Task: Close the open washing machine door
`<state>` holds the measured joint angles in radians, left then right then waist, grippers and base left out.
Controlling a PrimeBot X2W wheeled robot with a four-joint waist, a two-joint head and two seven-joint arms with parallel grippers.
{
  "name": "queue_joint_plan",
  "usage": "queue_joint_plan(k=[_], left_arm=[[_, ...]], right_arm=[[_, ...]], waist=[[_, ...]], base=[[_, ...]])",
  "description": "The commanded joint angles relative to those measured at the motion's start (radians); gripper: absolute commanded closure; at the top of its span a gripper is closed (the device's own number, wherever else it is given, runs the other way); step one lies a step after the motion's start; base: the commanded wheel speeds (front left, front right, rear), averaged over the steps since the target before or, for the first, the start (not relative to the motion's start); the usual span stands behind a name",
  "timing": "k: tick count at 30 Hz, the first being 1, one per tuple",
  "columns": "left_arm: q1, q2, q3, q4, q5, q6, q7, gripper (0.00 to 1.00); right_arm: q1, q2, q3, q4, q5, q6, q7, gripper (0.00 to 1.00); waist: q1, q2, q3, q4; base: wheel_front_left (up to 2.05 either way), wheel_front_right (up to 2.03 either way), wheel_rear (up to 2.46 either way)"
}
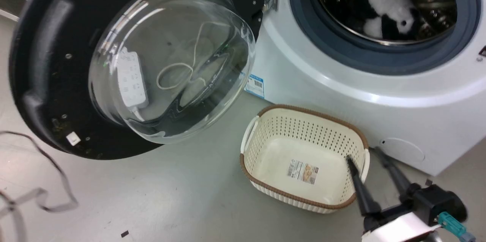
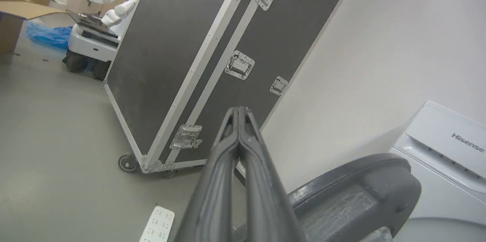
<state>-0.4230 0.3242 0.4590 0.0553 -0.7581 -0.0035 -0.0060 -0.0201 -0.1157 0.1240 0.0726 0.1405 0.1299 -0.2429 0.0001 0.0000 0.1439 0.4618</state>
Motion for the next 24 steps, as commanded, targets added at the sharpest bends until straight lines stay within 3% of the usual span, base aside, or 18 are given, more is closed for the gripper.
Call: queue_joint_plan(k=[1, 6, 14, 24], left_arm=[[-0.023, 0.016, 0.016, 0.021, -0.028, 0.005, 0.02, 1.0], [-0.136, 0.103, 0.074, 0.206, -0.176, 0.039, 0.183, 1.0], [-0.234, 0.115, 0.081, 0.401, -0.328, 0.091, 0.411, 1.0], [-0.154, 0.106, 0.05, 0.372, -0.44, 0.051, 0.67, 1.0]], right_arm=[[-0.006, -0.008, 0.001, -0.004, 0.008, 0.001, -0.009, 0.0], [-0.018, -0.016, 0.01, -0.004, 0.02, 0.001, -0.019, 0.0], [-0.032, -0.017, -0.006, -0.006, 0.023, 0.001, -0.019, 0.0], [-0.027, -0.016, -0.01, 0.002, 0.026, 0.001, -0.019, 0.0]], waist=[[-0.0001, 0.0, 0.012, -0.009], [-0.0001, 0.0, 0.038, -0.021], [-0.0001, 0.0, 0.047, -0.053], [-0.0001, 0.0, 0.022, -0.081]], base=[[0.0, 0.0, 0.0], [0.0, 0.0, 0.0], [0.0, 0.0, 0.0], [0.0, 0.0, 0.0]])
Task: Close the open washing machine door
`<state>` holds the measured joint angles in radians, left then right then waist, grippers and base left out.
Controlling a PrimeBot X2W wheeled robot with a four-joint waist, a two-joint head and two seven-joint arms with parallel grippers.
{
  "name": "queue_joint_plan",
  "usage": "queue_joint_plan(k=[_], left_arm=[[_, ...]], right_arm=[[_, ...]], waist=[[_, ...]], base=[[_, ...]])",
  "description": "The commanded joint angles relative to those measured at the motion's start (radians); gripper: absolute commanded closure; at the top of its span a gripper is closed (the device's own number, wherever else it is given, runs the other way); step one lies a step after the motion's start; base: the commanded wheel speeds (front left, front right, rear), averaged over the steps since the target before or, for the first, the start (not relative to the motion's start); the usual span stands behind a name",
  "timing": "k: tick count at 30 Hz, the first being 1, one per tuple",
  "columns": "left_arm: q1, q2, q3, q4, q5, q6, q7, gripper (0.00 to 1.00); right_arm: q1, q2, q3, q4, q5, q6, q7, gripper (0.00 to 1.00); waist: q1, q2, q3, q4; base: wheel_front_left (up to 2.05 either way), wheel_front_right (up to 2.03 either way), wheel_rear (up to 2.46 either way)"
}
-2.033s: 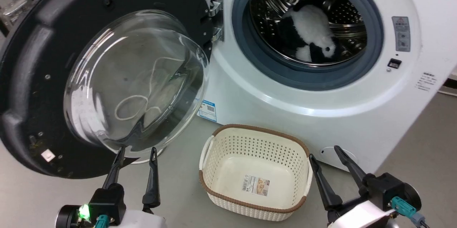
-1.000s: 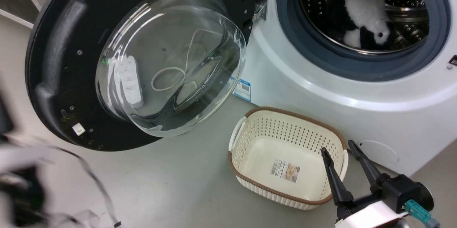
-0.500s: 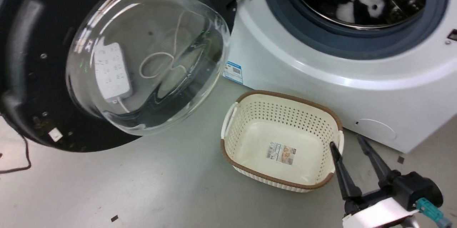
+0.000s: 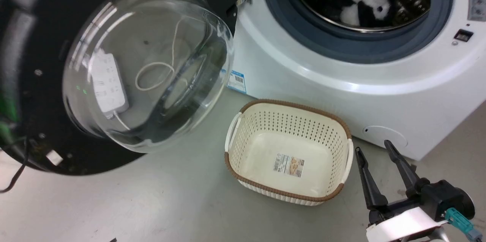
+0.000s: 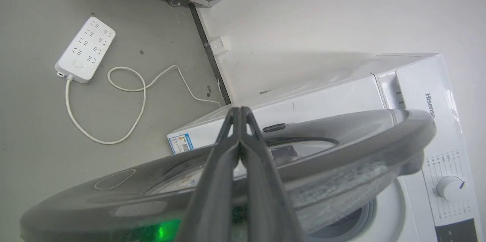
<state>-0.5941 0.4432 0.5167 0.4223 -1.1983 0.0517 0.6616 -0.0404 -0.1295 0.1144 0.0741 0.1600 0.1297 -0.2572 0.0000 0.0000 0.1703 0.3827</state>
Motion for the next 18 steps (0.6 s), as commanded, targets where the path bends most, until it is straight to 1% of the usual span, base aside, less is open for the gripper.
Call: queue_joint_plan(k=[1, 3, 8, 11, 13, 15, 18], left_arm=[[0.03, -0.021, -0.006, -0.01, -0.017, -0.005, 0.027, 1.0], [0.058, -0.043, 0.002, -0.04, -0.06, -0.001, 0.079, 1.0], [0.19, -0.102, -0.03, -0.167, -0.129, -0.016, 0.227, 1.0], [0.272, -0.163, -0.044, -0.261, -0.174, -0.018, 0.284, 1.0], [0.324, -0.209, -0.061, -0.321, -0.2, -0.009, 0.317, 1.0], [0.377, -0.249, -0.083, -0.376, -0.207, -0.002, 0.338, 1.0], [0.455, -0.324, -0.133, -0.46, -0.213, 0.013, 0.356, 1.0]], right_arm=[[-0.004, 0.0, 0.0, 0.003, 0.006, 0.001, -0.005, 0.0], [0.005, 0.008, -0.001, 0.008, 0.006, 0.001, -0.005, 0.0], [0.019, 0.029, 0.002, 0.021, 0.006, 0.001, -0.005, 0.0], [0.027, 0.041, -0.004, 0.024, 0.004, 0.001, -0.005, 0.0], [0.036, 0.048, -0.004, 0.031, 0.002, 0.001, -0.005, 0.0], [0.042, 0.053, -0.003, 0.034, -0.002, 0.001, -0.005, 0.0], [0.049, 0.06, -0.015, 0.037, -0.009, 0.001, -0.005, 0.0]], waist=[[0.0, 0.0, -0.011, -0.002], [0.0, 0.0, -0.03, -0.003], [0.0, 0.0, -0.082, -0.013], [0.0, 0.0, -0.111, -0.02], [0.0, 0.0, -0.134, -0.027], [0.0, 0.0, -0.152, -0.039], [0.0, 0.0, -0.173, -0.061]], base=[[0.0, 0.0, 0.0], [0.0, 0.0, 0.0], [0.0, 0.0, 0.0], [0.0, 0.0, 0.0], [0.0, 0.0, 0.0], [0.0, 0.0, 0.0], [0.0, 0.0, 0.0]])
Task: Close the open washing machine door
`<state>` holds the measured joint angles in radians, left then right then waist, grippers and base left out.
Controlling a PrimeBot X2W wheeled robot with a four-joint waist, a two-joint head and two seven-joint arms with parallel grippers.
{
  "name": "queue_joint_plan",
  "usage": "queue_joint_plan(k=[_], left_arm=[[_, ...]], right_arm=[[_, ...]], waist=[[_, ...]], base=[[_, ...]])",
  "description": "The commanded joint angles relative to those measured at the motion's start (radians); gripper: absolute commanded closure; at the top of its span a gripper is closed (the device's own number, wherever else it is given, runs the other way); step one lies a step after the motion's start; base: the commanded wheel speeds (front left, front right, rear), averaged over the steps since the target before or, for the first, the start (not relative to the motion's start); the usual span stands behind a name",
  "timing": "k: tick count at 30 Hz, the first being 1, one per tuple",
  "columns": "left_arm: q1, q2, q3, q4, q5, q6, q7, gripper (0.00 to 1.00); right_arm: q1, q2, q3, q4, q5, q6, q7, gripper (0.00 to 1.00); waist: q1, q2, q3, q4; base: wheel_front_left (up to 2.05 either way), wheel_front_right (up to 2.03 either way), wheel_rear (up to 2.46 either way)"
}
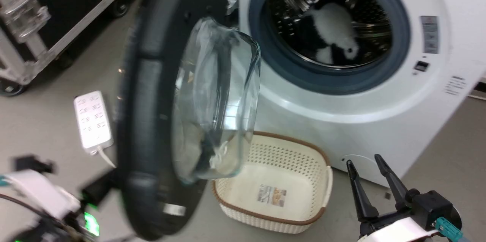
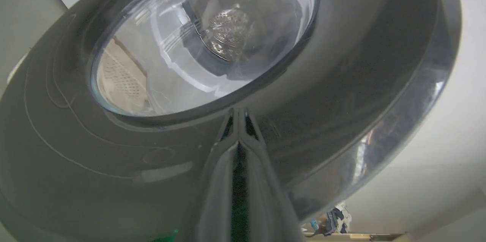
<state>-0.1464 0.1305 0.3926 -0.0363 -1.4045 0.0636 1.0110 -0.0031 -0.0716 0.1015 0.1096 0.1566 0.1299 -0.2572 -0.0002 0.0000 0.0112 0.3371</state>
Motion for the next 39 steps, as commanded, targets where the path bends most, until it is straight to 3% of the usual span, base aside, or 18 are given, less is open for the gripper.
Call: queue_joint_plan(k=[1, 6, 9, 15, 19, 29, 35, 36, 39], left_arm=[[0.032, -0.031, -0.028, -0.026, -0.01, 0.007, 0.008, 1.0], [0.14, -0.076, -0.159, -0.074, -0.052, 0.011, -0.025, 1.0], [0.179, -0.079, -0.259, -0.052, -0.116, -0.004, -0.1, 1.0], [0.181, -0.08, -0.444, 0.03, -0.229, -0.072, -0.288, 1.0], [0.128, -0.08, -0.513, 0.11, -0.277, -0.119, -0.421, 1.0], [-0.119, -0.08, -0.613, 0.244, -0.384, -0.182, -0.71, 1.0], [-0.31, -0.08, -0.614, 0.331, -0.409, -0.192, -0.878, 1.0], [-0.398, -0.08, -0.603, 0.394, -0.421, -0.193, -0.959, 1.0], [-0.467, -0.08, -0.599, 0.439, -0.421, -0.194, -1.021, 1.0]], right_arm=[[0.013, 0.004, -0.006, 0.002, -0.008, 0.001, -0.005, 0.0], [0.015, 0.009, -0.013, 0.001, -0.018, 0.001, -0.005, 0.0], [0.006, 0.008, -0.01, 0.001, -0.023, 0.001, -0.005, 0.0], [-0.016, -0.002, -0.013, -0.008, -0.021, 0.001, -0.005, 0.0], [-0.03, -0.011, -0.016, -0.02, -0.013, 0.001, -0.005, 0.0], [-0.067, -0.012, -0.029, -0.037, 0.008, 0.001, -0.005, 0.0], [-0.094, -0.002, -0.023, -0.036, 0.023, 0.001, -0.005, 0.0], [-0.105, 0.003, -0.019, -0.032, 0.028, 0.001, -0.005, 0.0], [-0.113, 0.006, -0.018, -0.028, 0.029, 0.001, -0.005, 0.0]], waist=[[0.0002, 0.0, -0.018, -0.026], [0.0002, 0.0, -0.019, -0.087], [0.0002, 0.0, -0.006, -0.141], [0.0002, 0.0, 0.041, -0.272], [0.0002, 0.0, 0.08, -0.368], [0.0002, 0.0, 0.201, -0.574], [0.0002, 0.0, 0.258, -0.652], [0.0002, 0.0, 0.274, -0.676], [0.0002, 0.0, 0.283, -0.688]], base=[[0.0, 0.0, 0.0], [0.0, 0.0, 0.0], [0.0, 0.0, 0.0], [0.0, 0.0, 0.0], [0.0, 0.0, 0.0], [0.0, 0.0, 0.0], [0.0, 0.0, 0.0], [0.0, 0.0, 0.0], [0.0, 0.0, 0.0]])
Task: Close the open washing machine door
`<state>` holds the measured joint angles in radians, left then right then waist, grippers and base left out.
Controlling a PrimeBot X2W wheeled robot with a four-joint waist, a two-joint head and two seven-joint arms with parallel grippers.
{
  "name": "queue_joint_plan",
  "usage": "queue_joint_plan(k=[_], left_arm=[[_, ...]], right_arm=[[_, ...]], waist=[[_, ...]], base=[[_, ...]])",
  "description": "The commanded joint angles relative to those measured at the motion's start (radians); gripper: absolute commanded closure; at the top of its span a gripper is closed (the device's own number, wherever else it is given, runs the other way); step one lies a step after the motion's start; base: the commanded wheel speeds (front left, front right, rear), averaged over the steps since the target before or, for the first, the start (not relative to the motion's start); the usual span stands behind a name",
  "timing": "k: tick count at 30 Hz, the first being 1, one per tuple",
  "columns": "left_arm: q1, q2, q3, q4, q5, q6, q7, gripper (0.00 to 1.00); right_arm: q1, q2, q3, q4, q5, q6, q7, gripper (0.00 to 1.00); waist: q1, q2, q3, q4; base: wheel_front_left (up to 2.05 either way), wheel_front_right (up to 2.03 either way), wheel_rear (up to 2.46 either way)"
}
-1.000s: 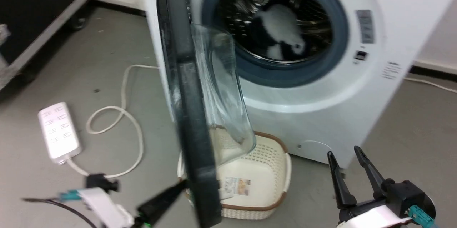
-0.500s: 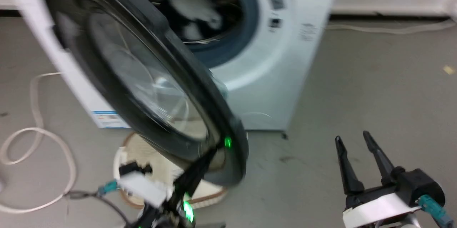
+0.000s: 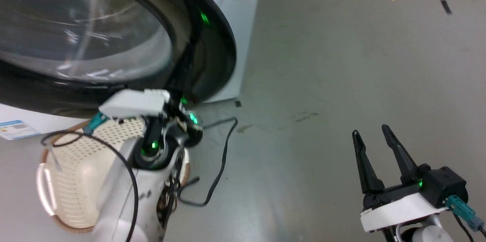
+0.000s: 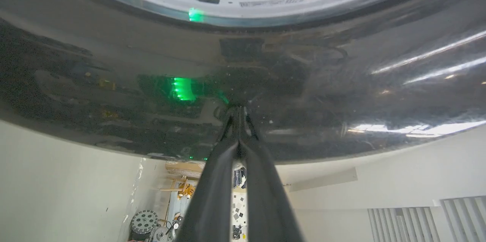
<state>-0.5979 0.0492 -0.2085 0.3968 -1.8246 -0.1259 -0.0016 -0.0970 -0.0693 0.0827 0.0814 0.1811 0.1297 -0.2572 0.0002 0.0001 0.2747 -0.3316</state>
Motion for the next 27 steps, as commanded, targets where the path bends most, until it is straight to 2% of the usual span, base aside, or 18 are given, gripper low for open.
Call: queue_joint_plan(k=[1, 7, 12, 13, 14, 15, 22, 24, 27], left_arm=[[-0.031, 0.001, 0.002, 0.018, -0.002, -0.004, -0.022, 1.0], [-0.055, 0.001, -0.027, 0.044, 0.01, -0.005, -0.053, 1.0], [0.023, 0.007, -0.073, 0.003, 0.119, -0.005, -0.057, 1.0], [0.052, 0.016, -0.087, -0.015, 0.151, -0.005, -0.061, 0.96], [0.083, 0.028, -0.105, -0.037, 0.187, -0.005, -0.067, 0.25], [0.117, 0.042, -0.125, -0.061, 0.225, -0.005, -0.076, 0.0], [0.32, 0.212, -0.25, -0.176, 0.607, -0.005, -0.243, 0.0], [0.353, 0.238, -0.239, -0.161, 0.73, 0.015, -0.256, 0.0], [0.392, 0.232, -0.156, -0.206, 0.94, 0.068, -0.259, 0.0]], right_arm=[[-0.021, 0.005, 0.0, 0.001, 0.005, 0.001, -0.005, 0.0], [-0.024, 0.01, -0.005, 0.005, 0.001, 0.001, -0.005, 0.0], [-0.014, 0.011, -0.008, 0.001, -0.008, 0.001, -0.005, 0.0], [-0.01, 0.011, -0.009, 0.002, -0.011, 0.001, -0.005, 0.0], [-0.005, 0.011, -0.01, 0.001, -0.014, 0.001, -0.005, 0.0], [0.001, 0.011, -0.013, 0.0, -0.016, 0.001, -0.005, 0.0], [0.056, -0.002, -0.026, -0.012, -0.027, 0.001, -0.005, 0.0], [0.074, -0.004, -0.025, -0.012, -0.03, 0.001, -0.005, 0.0], [0.092, -0.006, -0.018, -0.013, -0.033, 0.001, -0.005, 0.0]], waist=[[-0.0002, -0.0001, 0.021, -0.02], [-0.0002, -0.0001, 0.006, -0.001], [-0.0002, -0.0001, -0.037, 0.046], [-0.0002, -0.0001, -0.049, 0.057], [-0.0002, -0.0001, -0.06, 0.068], [-0.0002, -0.0001, -0.074, 0.084], [-0.0002, -0.0001, -0.158, 0.201], [-0.0002, -0.0001, -0.18, 0.24], [-0.0002, -0.0001, -0.207, 0.29]], base=[[0.0, 0.0, 0.0], [0.0, 0.0, 0.0], [0.0, 0.0, 0.0], [0.0, 0.0, 0.0], [0.0, 0.0, 0.0], [0.0, 0.0, 0.0], [0.0, 0.0, 0.0], [0.0, 0.0, 0.0], [0.0, 0.0, 0.0]])
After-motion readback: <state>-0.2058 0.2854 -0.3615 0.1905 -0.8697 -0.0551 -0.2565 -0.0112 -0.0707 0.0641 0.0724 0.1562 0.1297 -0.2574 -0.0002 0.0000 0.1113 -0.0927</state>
